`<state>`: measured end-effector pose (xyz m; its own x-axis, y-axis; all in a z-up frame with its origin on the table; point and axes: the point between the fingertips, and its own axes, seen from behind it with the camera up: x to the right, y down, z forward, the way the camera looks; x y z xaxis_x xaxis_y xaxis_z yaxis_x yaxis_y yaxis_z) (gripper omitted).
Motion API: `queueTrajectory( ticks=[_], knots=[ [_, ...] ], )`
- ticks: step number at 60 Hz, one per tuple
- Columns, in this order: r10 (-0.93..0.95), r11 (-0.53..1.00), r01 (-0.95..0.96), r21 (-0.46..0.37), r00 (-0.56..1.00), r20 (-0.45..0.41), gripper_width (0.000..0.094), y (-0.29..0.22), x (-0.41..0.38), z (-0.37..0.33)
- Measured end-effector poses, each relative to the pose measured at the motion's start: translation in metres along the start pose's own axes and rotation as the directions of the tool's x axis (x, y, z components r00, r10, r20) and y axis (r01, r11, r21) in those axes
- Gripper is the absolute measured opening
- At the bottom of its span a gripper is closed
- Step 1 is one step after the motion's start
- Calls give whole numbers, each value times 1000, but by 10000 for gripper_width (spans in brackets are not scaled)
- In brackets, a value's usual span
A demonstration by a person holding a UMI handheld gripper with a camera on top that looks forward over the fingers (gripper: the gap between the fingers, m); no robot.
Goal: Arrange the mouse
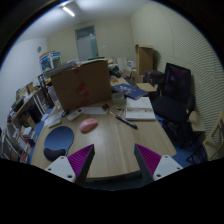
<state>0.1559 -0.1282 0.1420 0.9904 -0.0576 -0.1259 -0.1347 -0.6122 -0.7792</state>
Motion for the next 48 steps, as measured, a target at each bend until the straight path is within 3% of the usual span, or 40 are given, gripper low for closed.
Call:
queueTrajectory(
  ticks=[12, 31, 39, 40, 42, 48],
  knots=[
    [-32, 999, 33, -10, 998, 61, 822, 5, -34, 30],
    [-111, 993, 114, -12, 983, 147, 815, 18, -140, 186],
    [-114, 990, 124, -62, 983, 141, 826, 26, -167, 254],
    [-125, 990, 131, -42, 984, 127, 872, 21, -167, 261],
    [-149, 988, 151, -17, 983, 106, 803, 12, -167, 272],
    [-171, 985, 171, 4, 984, 55, 809, -7, -167, 299]
  ],
)
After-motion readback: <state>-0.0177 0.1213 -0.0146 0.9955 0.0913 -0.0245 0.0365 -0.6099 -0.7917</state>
